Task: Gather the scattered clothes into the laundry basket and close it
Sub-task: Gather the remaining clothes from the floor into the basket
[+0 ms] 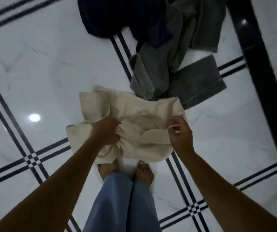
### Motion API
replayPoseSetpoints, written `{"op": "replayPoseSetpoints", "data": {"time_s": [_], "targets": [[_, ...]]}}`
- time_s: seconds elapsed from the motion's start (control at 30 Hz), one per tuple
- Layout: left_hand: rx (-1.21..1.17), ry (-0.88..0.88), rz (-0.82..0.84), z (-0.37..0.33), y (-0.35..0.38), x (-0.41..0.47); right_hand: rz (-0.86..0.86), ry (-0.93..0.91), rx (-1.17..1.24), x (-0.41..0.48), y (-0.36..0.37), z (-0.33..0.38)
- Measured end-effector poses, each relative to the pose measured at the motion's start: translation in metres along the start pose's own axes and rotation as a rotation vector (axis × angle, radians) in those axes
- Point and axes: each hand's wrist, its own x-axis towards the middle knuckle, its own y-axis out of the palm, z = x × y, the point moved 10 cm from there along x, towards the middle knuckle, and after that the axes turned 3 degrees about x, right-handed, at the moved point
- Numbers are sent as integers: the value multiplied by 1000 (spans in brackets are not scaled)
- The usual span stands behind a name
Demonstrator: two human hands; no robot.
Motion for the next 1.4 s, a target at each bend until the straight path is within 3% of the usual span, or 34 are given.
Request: {"op": "replayPoseSetpoints", "data": {"time_s": [0.07,0.17,0.3,0.4,0.57,0.67,0.8,0.87,0.97,1.07,1.13,1.2,1.27,1.33,1.4], "targets": [[-158,73,-190,23,-46,-31,28,-19,48,5,14,35],[-683,111,-457,77,-116,-79,64,-166,75,31,41,112],[-1023,22,-545,147,-152,-81,-27,-483,-159,103,75,208],[-1009,27,-621,161,-167,-53,-175,-650,-484,177,104,255],[-813,191,-727,131,-177,5,-146,-553,-633,282,131,270],[-785,162,-776,136,-154,30,-162,-481,-786,316,139,256],[-716,184,-777,129,-139,37,29,-341,-865,322,146,232],[-690,195,-783,123,-143,29,133,-376,-558,296,150,243],[-588,265,-829,91,-179,3,352,-297,133,218,157,259],[-673,300,-827,49,-230,-24,740,-162,362,118,177,259],[-605,353,-836,14,-251,-43,849,3,447,85,167,242],[-660,326,-706,-1,-240,-39,826,209,590,84,147,223],[-780,186,-523,7,-215,-17,766,306,568,93,132,208],[-654,121,-417,9,-186,16,452,114,281,138,102,191],[-623,47,-318,15,-153,48,-22,-94,-92,186,55,180]]}}
